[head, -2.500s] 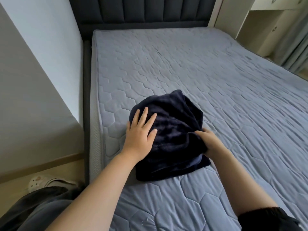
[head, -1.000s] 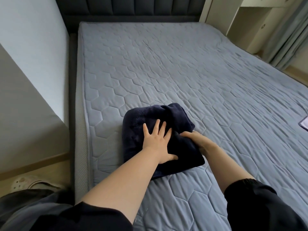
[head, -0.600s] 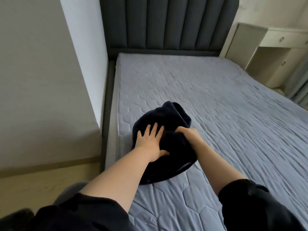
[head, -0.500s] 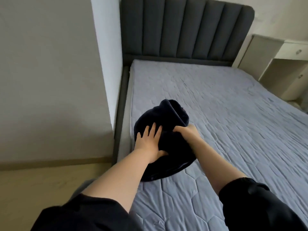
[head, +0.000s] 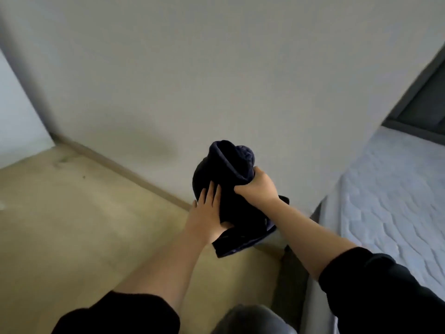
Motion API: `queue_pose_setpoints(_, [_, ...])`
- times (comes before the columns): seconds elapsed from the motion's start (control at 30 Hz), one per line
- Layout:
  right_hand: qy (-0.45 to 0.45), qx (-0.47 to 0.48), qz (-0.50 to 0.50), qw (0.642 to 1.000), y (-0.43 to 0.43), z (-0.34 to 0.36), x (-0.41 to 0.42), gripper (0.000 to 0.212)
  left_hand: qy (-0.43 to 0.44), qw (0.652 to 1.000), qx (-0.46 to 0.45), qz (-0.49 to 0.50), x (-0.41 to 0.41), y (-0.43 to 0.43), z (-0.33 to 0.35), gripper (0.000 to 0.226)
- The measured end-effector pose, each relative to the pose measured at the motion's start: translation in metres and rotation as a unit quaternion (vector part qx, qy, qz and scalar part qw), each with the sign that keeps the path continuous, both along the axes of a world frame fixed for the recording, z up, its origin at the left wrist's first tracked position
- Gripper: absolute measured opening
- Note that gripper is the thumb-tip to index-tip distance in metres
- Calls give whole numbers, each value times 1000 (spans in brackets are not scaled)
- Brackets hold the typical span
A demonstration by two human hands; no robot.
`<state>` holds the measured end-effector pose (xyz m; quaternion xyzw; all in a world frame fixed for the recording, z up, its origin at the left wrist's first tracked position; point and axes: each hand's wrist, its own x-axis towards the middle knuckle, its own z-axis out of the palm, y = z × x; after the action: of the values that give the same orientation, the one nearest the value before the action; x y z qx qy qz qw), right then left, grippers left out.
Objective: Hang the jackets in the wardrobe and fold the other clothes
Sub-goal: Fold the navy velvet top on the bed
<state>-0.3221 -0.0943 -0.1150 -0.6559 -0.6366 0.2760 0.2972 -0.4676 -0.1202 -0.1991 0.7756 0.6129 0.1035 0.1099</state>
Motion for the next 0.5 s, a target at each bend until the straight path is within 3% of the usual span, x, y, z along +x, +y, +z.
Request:
queue_pose_setpoints(0.13, [-56, -20, 83, 995, 63, -17, -116, 37, 18, 996, -55, 62, -112, 38, -9, 105])
queue_pose_setpoints(0.23, [-88, -21, 138, 986, 86, 11, -198, 40, 4, 991, -81, 110, -184, 43, 22, 103])
queue_pose_setpoints(0.5, [-70, 5, 234, 970, 92, 212, -377, 36, 24, 981, -79, 173, -367, 17, 244, 97])
